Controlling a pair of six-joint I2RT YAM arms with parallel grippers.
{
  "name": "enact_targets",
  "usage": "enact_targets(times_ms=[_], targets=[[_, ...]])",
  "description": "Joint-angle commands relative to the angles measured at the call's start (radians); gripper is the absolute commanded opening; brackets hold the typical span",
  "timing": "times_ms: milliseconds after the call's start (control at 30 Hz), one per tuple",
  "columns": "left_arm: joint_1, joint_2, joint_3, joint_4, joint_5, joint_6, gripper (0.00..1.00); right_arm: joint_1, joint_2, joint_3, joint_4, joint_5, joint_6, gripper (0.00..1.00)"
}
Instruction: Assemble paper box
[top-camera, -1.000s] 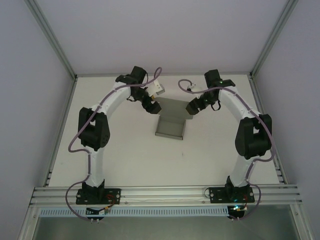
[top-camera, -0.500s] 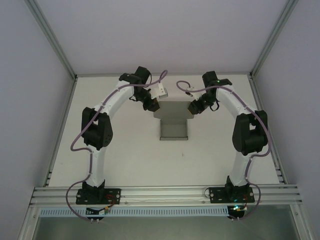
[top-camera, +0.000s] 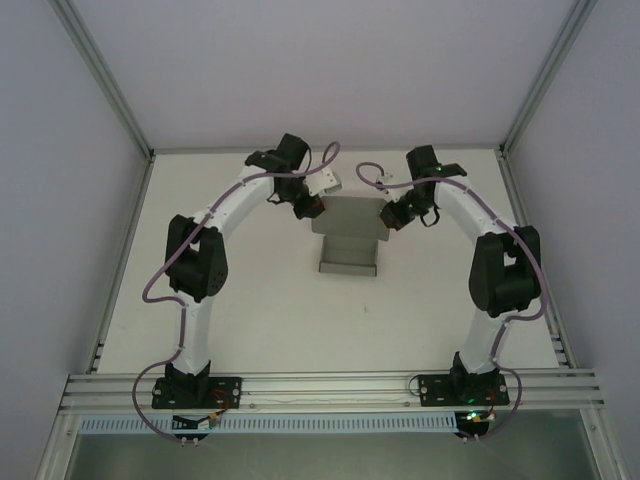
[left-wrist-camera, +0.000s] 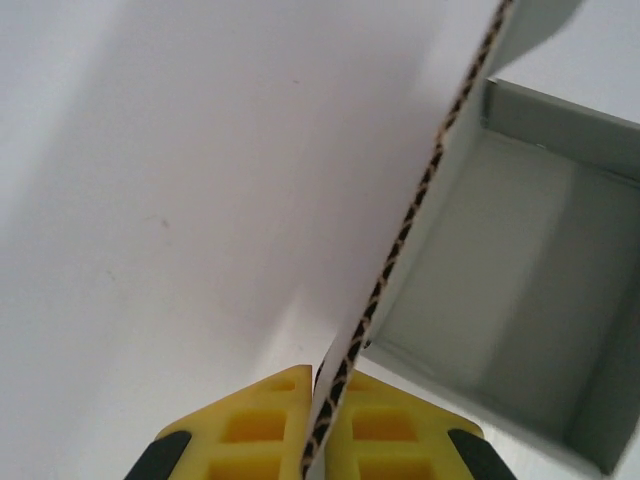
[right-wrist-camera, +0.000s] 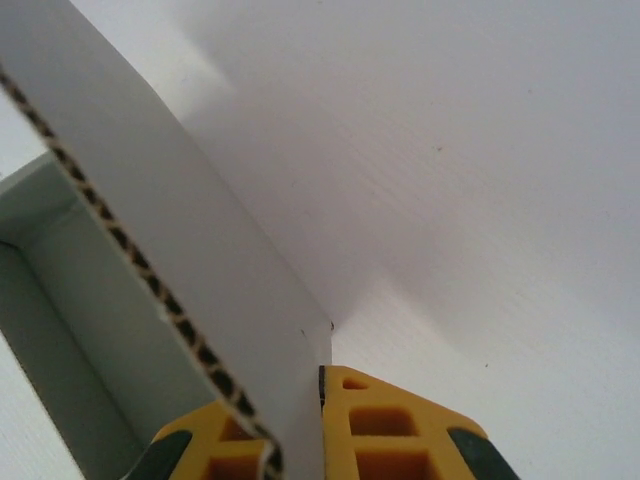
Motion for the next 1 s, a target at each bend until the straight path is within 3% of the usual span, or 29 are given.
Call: enact_targets(times_ms=[0,267,400,600,967], targets=[[-0.019,-0.052,-0.042,0.140,-0.183,-0.193,0.00,-0.002,-0.072,-0.020,0.106,0.004,0.189,0.04],[-0.038,-0.114,-0.051,0.218,-0.288,-0.526,0.00,0.001,-0.166,-0.104,0.350,0.161,0.581,0.04],[-0.039,-0.155,-0.116,0.305,-0.314,-0.776,0.00,0.016,-0.166,-0.157,0.492,0.196,0.798,0.04],[-0.050,-0.174,-0.222,0.467,-0.373,-1.062,0.00,0.091,-0.148,-0.179,0.593,0.362,0.944,0.04],[-0.102,-0.097,-0.184,0.464,-0.438,-1.143,0.00,0.177,-0.061,-0.153,0.606,0.530,1.029,0.05]])
